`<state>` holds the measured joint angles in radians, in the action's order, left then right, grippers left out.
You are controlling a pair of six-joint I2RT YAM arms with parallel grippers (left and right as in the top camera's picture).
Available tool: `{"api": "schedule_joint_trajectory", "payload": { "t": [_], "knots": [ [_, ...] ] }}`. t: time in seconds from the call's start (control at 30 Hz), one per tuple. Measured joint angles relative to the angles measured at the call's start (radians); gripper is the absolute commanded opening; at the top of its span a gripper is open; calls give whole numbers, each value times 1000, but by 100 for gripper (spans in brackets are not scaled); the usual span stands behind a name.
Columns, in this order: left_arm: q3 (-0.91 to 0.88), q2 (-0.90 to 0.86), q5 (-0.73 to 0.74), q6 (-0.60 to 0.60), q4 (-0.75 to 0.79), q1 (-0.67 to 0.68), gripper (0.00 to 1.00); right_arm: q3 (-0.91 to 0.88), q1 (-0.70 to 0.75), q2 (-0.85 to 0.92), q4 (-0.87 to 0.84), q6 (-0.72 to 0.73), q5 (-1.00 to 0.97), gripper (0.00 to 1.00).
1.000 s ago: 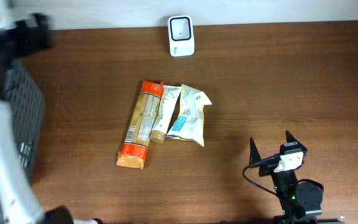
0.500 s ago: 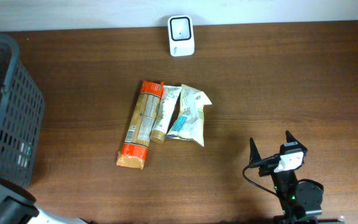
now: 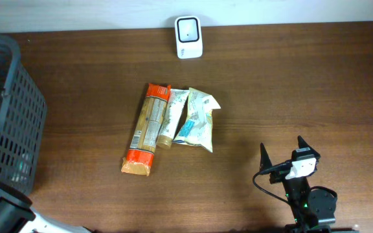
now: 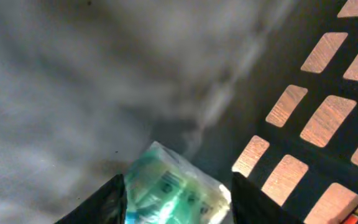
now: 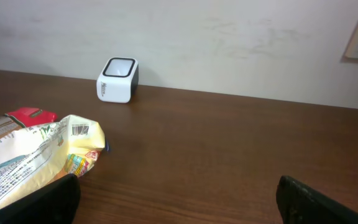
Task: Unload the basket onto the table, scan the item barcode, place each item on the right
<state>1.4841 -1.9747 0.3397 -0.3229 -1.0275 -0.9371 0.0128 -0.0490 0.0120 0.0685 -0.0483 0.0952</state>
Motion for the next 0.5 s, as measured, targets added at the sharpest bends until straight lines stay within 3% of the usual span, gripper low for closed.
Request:
{"api": "schedule_joint_trajectory", "payload": {
  "t": [0.3, 0.33, 0.37, 0.4, 0.5],
  "knots": [
    [-50, 0, -37, -4, 63, 0, 46, 0, 0, 0, 0, 0, 0, 99],
    [-64, 0, -40, -4, 84, 0, 38, 0, 0, 0, 0, 0, 0, 99],
    [-87, 0, -41, -5, 106, 0, 8, 0, 0, 0, 0, 0, 0, 99],
    [-98, 0, -41, -10, 121, 0, 0, 0, 0, 0, 0, 1, 0, 99],
    [-100, 0, -37, -14, 135, 0, 0, 0, 0, 0, 0, 0, 0, 99]
  ]
}}
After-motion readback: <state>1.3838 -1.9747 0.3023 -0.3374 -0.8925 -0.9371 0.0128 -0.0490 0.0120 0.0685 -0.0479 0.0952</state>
